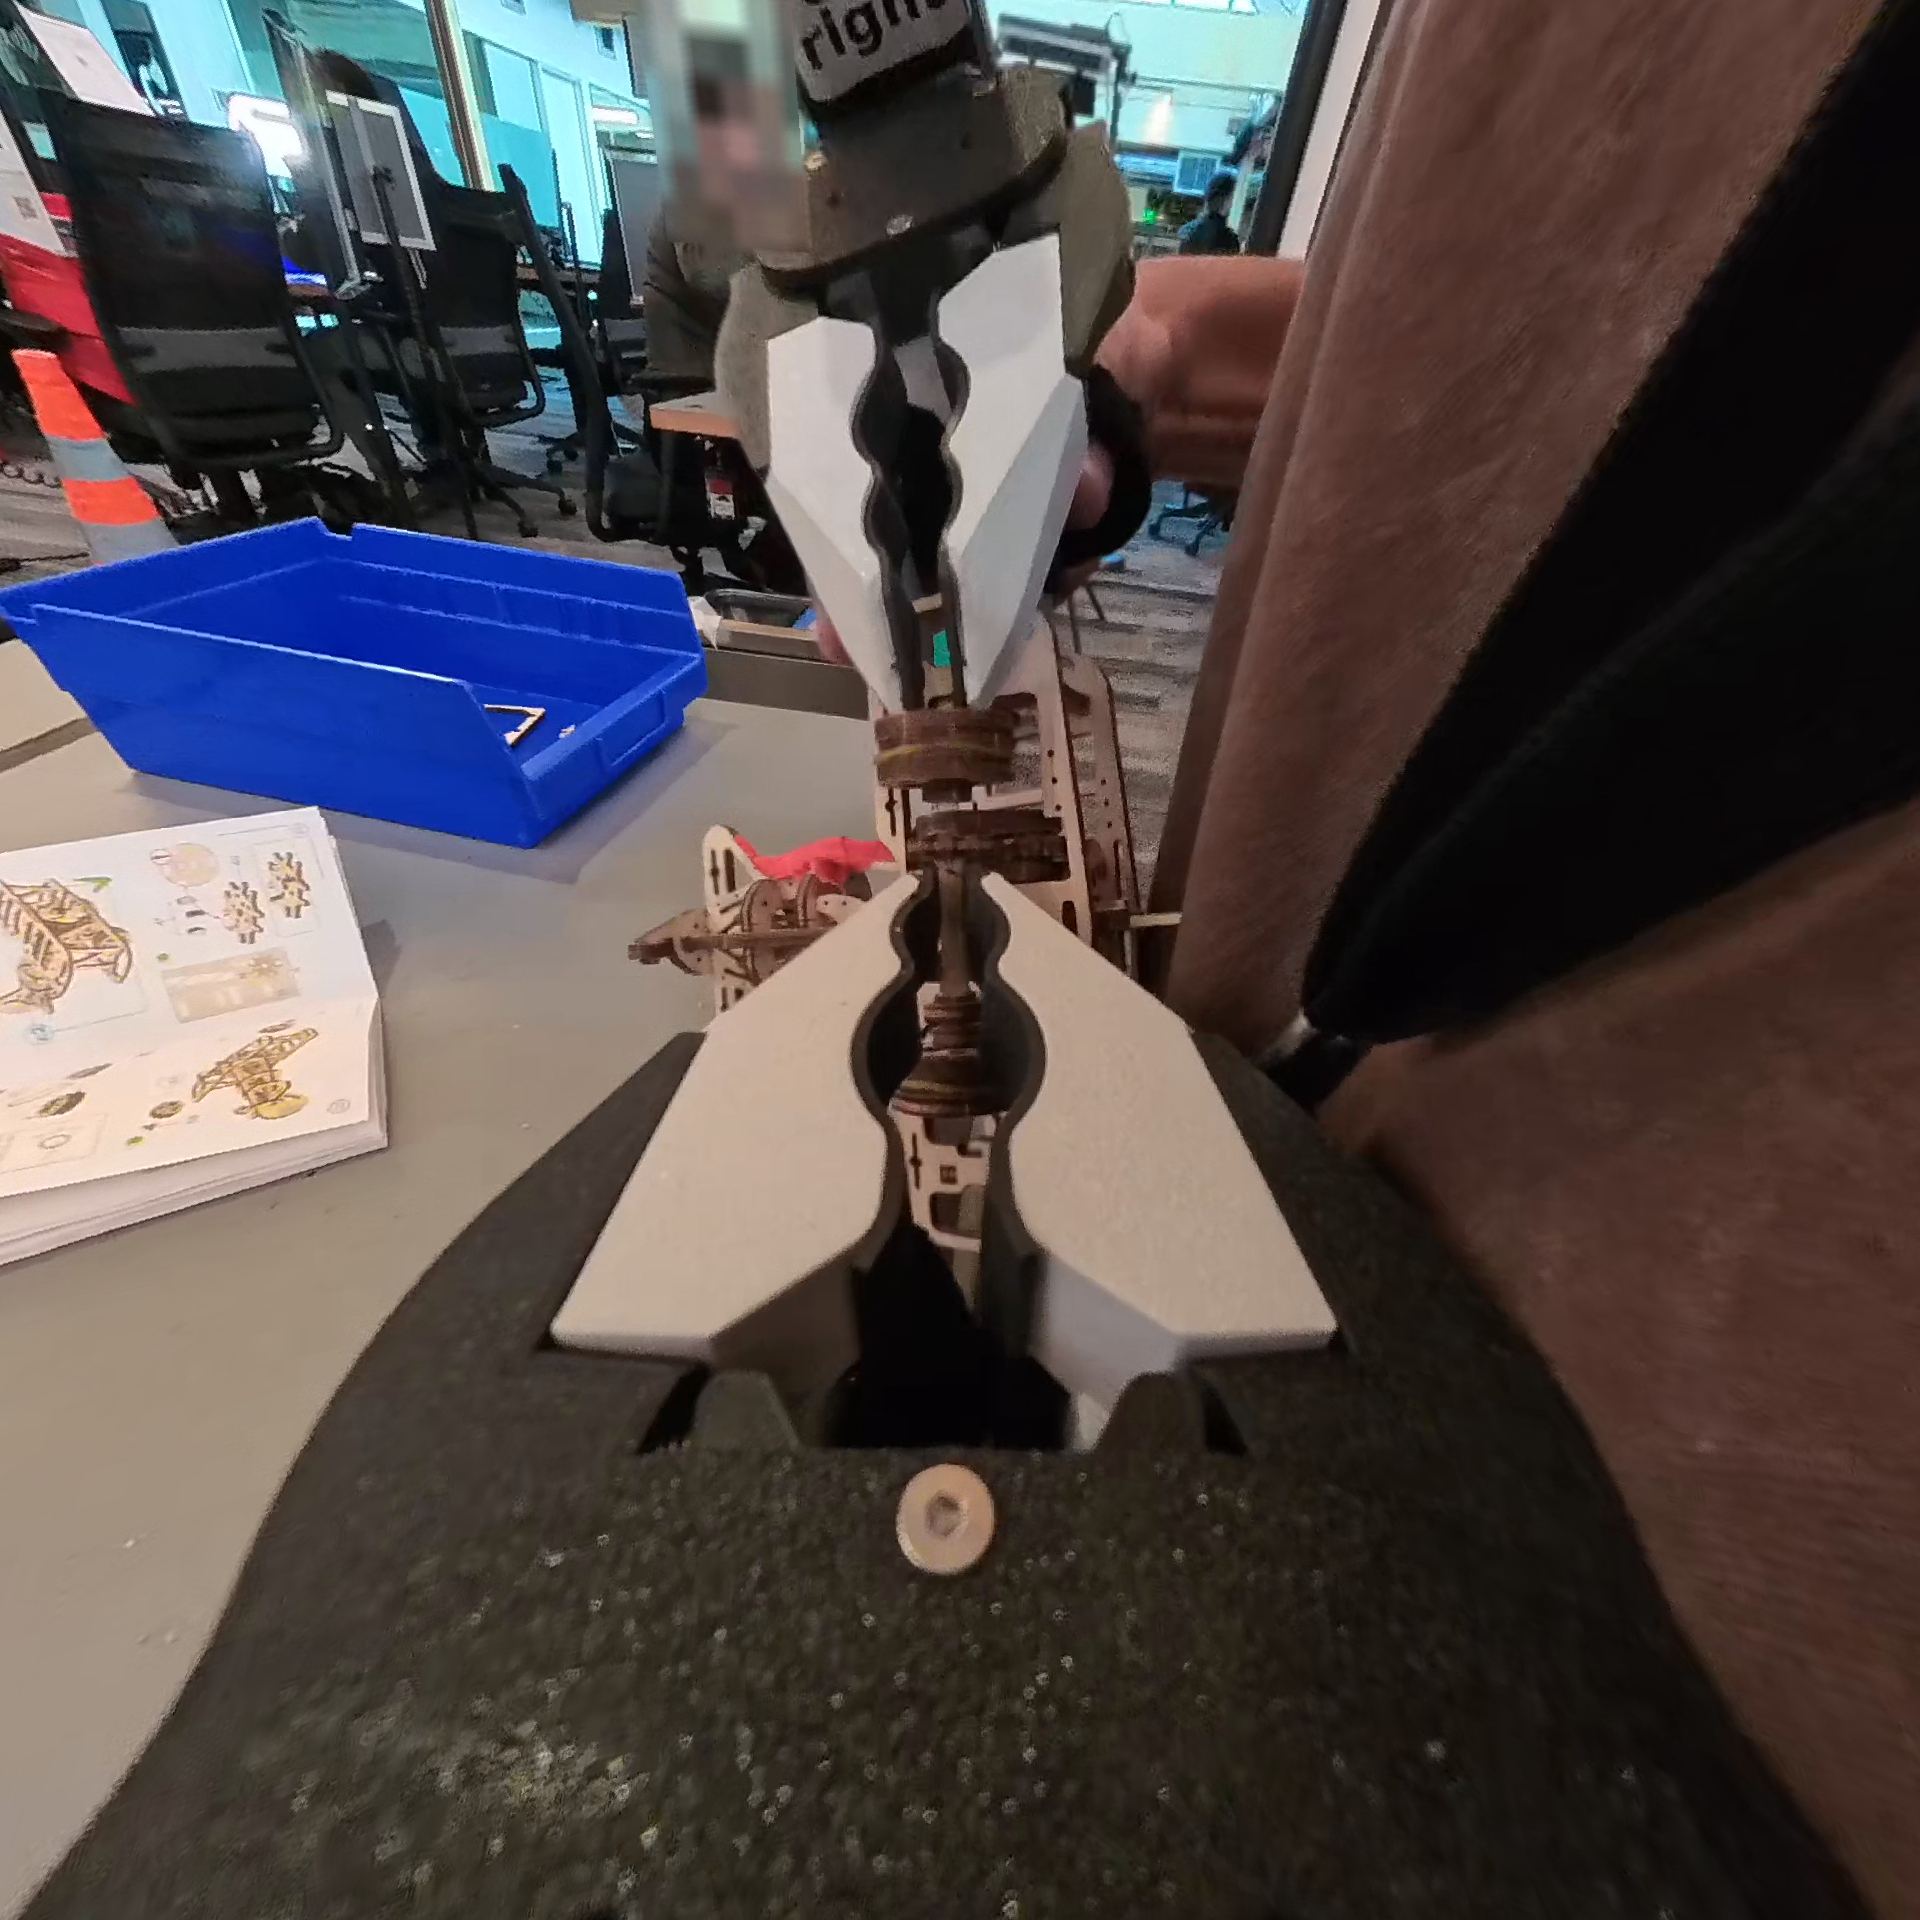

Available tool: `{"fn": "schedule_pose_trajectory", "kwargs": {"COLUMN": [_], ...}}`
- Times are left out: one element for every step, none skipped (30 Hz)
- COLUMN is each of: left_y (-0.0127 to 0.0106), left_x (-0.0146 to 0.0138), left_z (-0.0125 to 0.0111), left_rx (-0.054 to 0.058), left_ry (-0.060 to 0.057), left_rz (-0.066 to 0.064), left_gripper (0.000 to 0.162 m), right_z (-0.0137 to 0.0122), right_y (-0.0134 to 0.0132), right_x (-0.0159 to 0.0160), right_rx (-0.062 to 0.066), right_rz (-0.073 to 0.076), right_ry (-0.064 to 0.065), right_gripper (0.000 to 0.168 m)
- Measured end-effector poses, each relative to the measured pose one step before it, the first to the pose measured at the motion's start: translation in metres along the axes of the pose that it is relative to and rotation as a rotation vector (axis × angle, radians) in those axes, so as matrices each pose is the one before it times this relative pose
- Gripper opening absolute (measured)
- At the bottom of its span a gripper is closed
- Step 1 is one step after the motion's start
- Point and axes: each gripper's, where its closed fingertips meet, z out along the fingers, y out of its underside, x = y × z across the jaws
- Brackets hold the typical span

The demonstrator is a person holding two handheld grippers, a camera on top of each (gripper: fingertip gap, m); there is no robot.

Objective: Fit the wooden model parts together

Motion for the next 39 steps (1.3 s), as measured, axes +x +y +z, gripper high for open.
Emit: {"fn": "schedule_pose_trajectory", "kwargs": {"left_y": [0.00142, 0.00159, 0.00014, 0.00000, 0.00051, -0.00011, -0.00016, -0.00019, 0.00070, 0.00024, -0.00032, 0.00163, 0.00080, -0.00017, 0.00050, 0.00106, -0.00030, -0.00173, -0.00231, -0.00233, -0.00236, -0.00235, -0.00125, -0.00081, -0.00112, -0.00082, -0.00016, -0.00021, -0.00015, -0.00037, -0.00044, 0.00017, 0.00065, -0.00016, -0.00004, 0.00037, 0.00003, -0.00063, -0.00053], "left_x": [0.00103, 0.00169, 0.00124, 0.00145, 0.00041, 0.00024, 0.00072, 0.00042, 0.00001, 0.00012, 0.00027, 0.00021, 0.00013, -0.00019, -0.00040, -0.00046, -0.00011, -0.00015, 0.00082, 0.00044, 0.00108, 0.00141, 0.00053, 0.00117, 0.00144, 0.00068, 0.00108, 0.00122, 0.00070, 0.00059, 0.00078, 0.00063, 0.00038, 0.00084, 0.00018, 0.00046, 0.00027, -0.00008, 0.00029], "left_z": [0.00056, 0.00109, 0.00060, 0.00042, 0.00043, 0.00001, -0.00016, -0.00006, 0.00052, 0.00009, -0.00004, 0.00076, 0.00035, -0.00030, 0.00016, 0.00071, 0.00010, -0.00025, -0.00005, -0.00022, -0.00091, -0.00107, -0.00058, 0.00003, 0.00019, 0.00010, 0.00011, 0.00010, -0.00008, -0.00030, -0.00025, -0.00039, -0.00026, -0.00040, -0.00040, -0.00013, -0.00020, -0.00028, -0.00021], "left_rx": [-0.0094, -0.0101, -0.0007, 0.0016, -0.0033, -0.0006, 0.0008, 0.0003, -0.0049, -0.0010, 0.0024, -0.0116, -0.0046, 0.0027, -0.0005, -0.0022, 0.0090, 0.0152, 0.0107, 0.0086, 0.0122, 0.0128, 0.0031, 0.0000, 0.0025, 0.0033, 0.0001, -0.0015, -0.0027, -0.0005, 0.0013, -0.0017, -0.0036, 0.0016, 0.0012, -0.0012, 0.0007, 0.0041, 0.0033], "left_ry": [0.0050, 0.0060, 0.0057, 0.0093, 0.0002, -0.0005, 0.0029, 0.0000, -0.0020, -0.0004, 0.0010, 0.0005, -0.0011, 0.0014, -0.0008, 0.0019, 0.0038, -0.0003, 0.0024, -0.0005, 0.0040, 0.0057, -0.0007, 0.0008, 0.0039, 0.0017, 0.0042, 0.0020, -0.0010, 0.0002, 0.0020, 0.0031, -0.0021, 0.0014, 0.0008, 0.0027, 0.0002, -0.0009, 0.0023], "left_rz": [0.0020, 0.0023, -0.0016, -0.0067, -0.0008, -0.0012, -0.0012, -0.0007, -0.0007, -0.0008, -0.0027, 0.0011, 0.0023, -0.0036, -0.0026, -0.0065, -0.0072, 0.0029, 0.0051, 0.0052, 0.0028, 0.0007, 0.0080, 0.0143, 0.0105, 0.0023, 0.0041, 0.0089, 0.0075, 0.0046, 0.0004, 0.0016, 0.0035, 0.0014, -0.0016, -0.0003, 0.0008, -0.0001, -0.0011], "left_gripper": [0.000, 0.000, 0.000, 0.000, 0.000, 0.000, 0.000, 0.000, 0.000, 0.000, 0.000, 0.000, 0.000, 0.000, 0.000, 0.000, 0.000, 0.000, 0.000, 0.000, 0.000, 0.000, 0.000, 0.000, 0.000, 0.000, 0.001, 0.001, 0.000, 0.000, 0.000, 0.001, 0.001, 0.001, 0.001, 0.001, 0.001, 0.001, 0.001], "right_z": [-0.00010, 0.00031, 0.00032, -0.00005, 0.00033, 0.00022, 0.00032, 0.00018, 0.00003, 0.00050, 0.00014, 0.00059, 0.00105, 0.00025, -0.00006, 0.00021, -0.00001, -0.00136, -0.00224, -0.00251, -0.00244, -0.00234, -0.00263, -0.00190, -0.00028, 0.00091, 0.00123, 0.00108, 0.00106, 0.00137, 0.00217, 0.00270, 0.00165, 0.00069, 0.00044, 0.00029, -0.00012, -0.00094, -0.00088], "right_y": [0.00221, 0.00217, 0.00064, 0.00055, 0.00065, 0.00017, 0.00023, 0.00035, 0.00084, 0.00050, 0.00003, 0.00175, 0.00075, -0.00006, 0.00043, 0.00053, -0.00101, -0.00154, -0.00175, -0.00139, -0.00097, -0.00247, -0.00377, -0.00288, -0.00034, 0.00126, 0.00098, -0.00055, -0.00180, 0.00010, 0.00263, 0.00352, 0.00155, -0.00005, 0.00002, 0.00088, 0.00068, 0.00020, 0.00087], "right_x": [-0.00075, -0.00094, -0.00095, -0.00103, -0.00032, -0.00035, -0.00095, -0.00078, 0.00009, -0.00029, -0.00026, 0.00033, -0.00012, -0.00012, 0.00036, 0.00034, 0.00012, 0.00002, -0.00037, 0.00023, 0.00022, 0.00021, 0.00003, -0.00001, -0.00008, -0.00098, -0.00030, -0.00138, -0.00391, -0.00230, -0.00054, 0.00062, -0.00017, -0.00044, -0.00015, 0.00001, 0.00006, -0.00015, -0.00074], "right_rx": [-0.0042, -0.0094, -0.0043, -0.0071, -0.0080, -0.0026, -0.0024, -0.0004, -0.0035, -0.0022, 0.0014, -0.0104, -0.0069, -0.0026, -0.0070, -0.0142, -0.0128, -0.0110, -0.0049, -0.0015, -0.0025, 0.0121, 0.0247, 0.0208, 0.0086, 0.0016, 0.0020, 0.0074, 0.0111, -0.0055, -0.0251, -0.0339, -0.0208, -0.0087, -0.0066, -0.0076, -0.0043, -0.0006, -0.0014], "right_rz": [0.0094, 0.0025, -0.0039, 0.0044, 0.0006, -0.0052, 0.0001, 0.0005, -0.0016, 0.0014, 0.0006, 0.0003, -0.0084, -0.0031, -0.0003, -0.0139, -0.0170, -0.0085, -0.0027, 0.0084, 0.0122, 0.0134, 0.0089, 0.0088, 0.0115, 0.0165, 0.0239, 0.0226, 0.0216, 0.0178, 0.0116, 0.0076, 0.0059, 0.0052, 0.0045, 0.0051, 0.0027, 0.0047, 0.0039], "right_ry": [0.0011, 0.0014, 0.0017, -0.0036, 0.0016, 0.0056, 0.0026, 0.0013, 0.0042, 0.0005, -0.0017, 0.0030, 0.0060, 0.0039, 0.0048, 0.0118, 0.0122, 0.0039, -0.0074, -0.0110, -0.0150, -0.0157, -0.0189, -0.0220, -0.0291, -0.0452, -0.0461, -0.0535, -0.0667, -0.0493, -0.0300, -0.0159, -0.0182, -0.0180, -0.0138, -0.0107, -0.0099, -0.0109, -0.0131], "right_gripper": [0.008, 0.008, 0.008, 0.008, 0.008, 0.008, 0.008, 0.008, 0.008, 0.008, 0.008, 0.008, 0.008, 0.008, 0.008, 0.007, 0.007, 0.007, 0.007, 0.008, 0.009, 0.012, 0.012, 0.014, 0.015, 0.016, 0.018, 0.019, 0.019, 0.018, 0.017, 0.017, 0.017, 0.017, 0.016, 0.017, 0.017, 0.016, 0.015]}}
